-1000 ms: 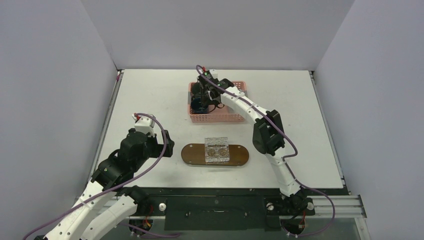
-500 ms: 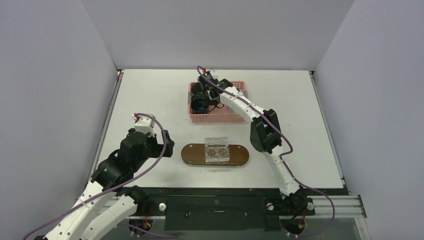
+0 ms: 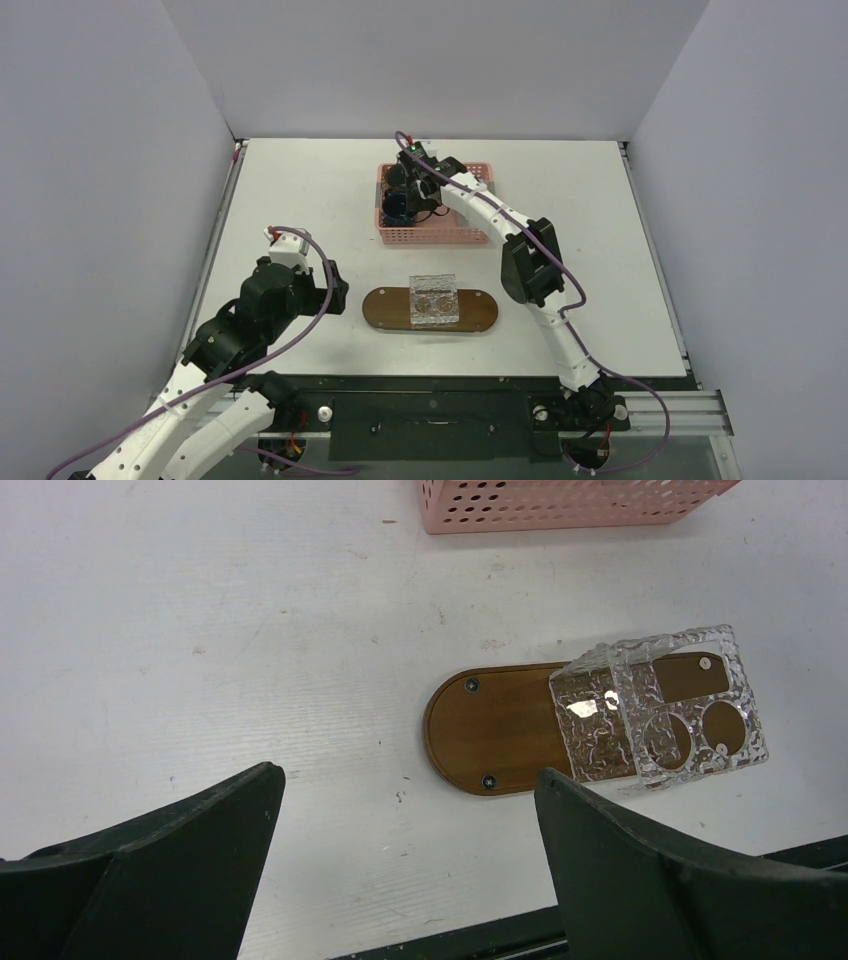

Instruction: Prepare toiletry sets of a toothbrush and toothpaste on the tray

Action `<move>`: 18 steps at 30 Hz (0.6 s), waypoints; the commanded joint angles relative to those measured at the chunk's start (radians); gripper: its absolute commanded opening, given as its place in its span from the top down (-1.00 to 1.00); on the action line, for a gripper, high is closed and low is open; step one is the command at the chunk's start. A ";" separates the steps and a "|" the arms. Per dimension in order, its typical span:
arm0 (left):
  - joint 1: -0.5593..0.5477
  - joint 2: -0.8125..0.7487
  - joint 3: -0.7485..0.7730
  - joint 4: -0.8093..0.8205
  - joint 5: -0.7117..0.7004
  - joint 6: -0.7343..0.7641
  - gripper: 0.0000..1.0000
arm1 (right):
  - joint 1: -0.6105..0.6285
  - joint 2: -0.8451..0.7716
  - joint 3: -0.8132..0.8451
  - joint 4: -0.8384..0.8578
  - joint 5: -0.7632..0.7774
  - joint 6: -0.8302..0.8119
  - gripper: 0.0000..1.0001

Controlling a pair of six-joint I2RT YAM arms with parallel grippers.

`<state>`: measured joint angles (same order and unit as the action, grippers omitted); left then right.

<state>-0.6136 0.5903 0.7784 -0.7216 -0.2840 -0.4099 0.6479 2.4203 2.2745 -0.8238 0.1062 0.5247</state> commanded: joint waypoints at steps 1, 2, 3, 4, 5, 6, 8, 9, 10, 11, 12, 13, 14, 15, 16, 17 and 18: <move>0.007 -0.009 0.002 0.024 -0.009 0.005 -0.93 | -0.013 -0.062 0.060 0.026 0.017 0.008 1.00; 0.006 -0.010 0.002 0.024 -0.008 0.006 -0.93 | -0.012 -0.071 0.060 0.028 0.021 0.007 1.00; 0.007 -0.010 0.001 0.024 -0.009 0.005 -0.93 | -0.012 -0.090 0.060 0.029 0.025 0.004 1.00; 0.007 -0.010 0.001 0.024 -0.009 0.005 -0.93 | -0.012 -0.100 0.060 0.029 0.032 0.003 1.00; 0.007 -0.011 0.001 0.024 -0.008 0.005 -0.93 | -0.013 -0.119 0.060 0.029 0.038 0.000 1.00; 0.006 -0.011 0.002 0.024 -0.010 0.006 -0.93 | -0.013 -0.130 0.060 0.029 0.040 -0.002 1.00; 0.006 -0.011 0.002 0.024 -0.010 0.005 -0.93 | -0.013 -0.160 0.059 0.030 0.046 -0.006 1.00; 0.006 -0.012 0.002 0.024 -0.010 0.005 -0.93 | -0.013 -0.179 0.057 0.031 0.051 -0.012 1.00; 0.007 -0.012 0.002 0.025 -0.011 0.005 -0.93 | -0.013 -0.188 0.055 0.034 0.053 -0.016 1.00; 0.006 -0.010 0.002 0.025 -0.011 0.005 -0.93 | -0.013 -0.208 0.053 0.034 0.057 -0.019 1.00; 0.006 -0.010 0.003 0.025 -0.011 0.005 -0.93 | -0.013 -0.216 0.050 0.035 0.059 -0.025 1.00; 0.006 -0.009 0.004 0.025 -0.011 0.004 -0.93 | -0.013 -0.236 0.047 0.035 0.062 -0.028 1.00; 0.006 -0.008 0.003 0.024 -0.011 0.004 -0.93 | -0.013 -0.245 0.040 0.036 0.064 -0.035 1.00; 0.007 -0.007 0.004 0.024 -0.011 0.004 -0.93 | -0.013 -0.265 0.036 0.039 0.064 -0.040 1.00; 0.007 -0.006 0.003 0.022 -0.011 0.004 -0.93 | -0.013 -0.274 0.029 0.040 0.065 -0.048 1.00; 0.006 -0.006 0.003 0.022 -0.011 0.004 -0.93 | -0.013 -0.291 0.025 0.041 0.063 -0.054 1.00; 0.006 -0.006 0.004 0.023 -0.011 0.004 -0.93 | -0.013 -0.299 0.016 0.041 0.063 -0.065 1.00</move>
<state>-0.6132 0.5865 0.7784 -0.7216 -0.2840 -0.4099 0.6464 2.2723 2.2757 -0.8501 0.1371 0.4877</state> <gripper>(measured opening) 0.965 0.047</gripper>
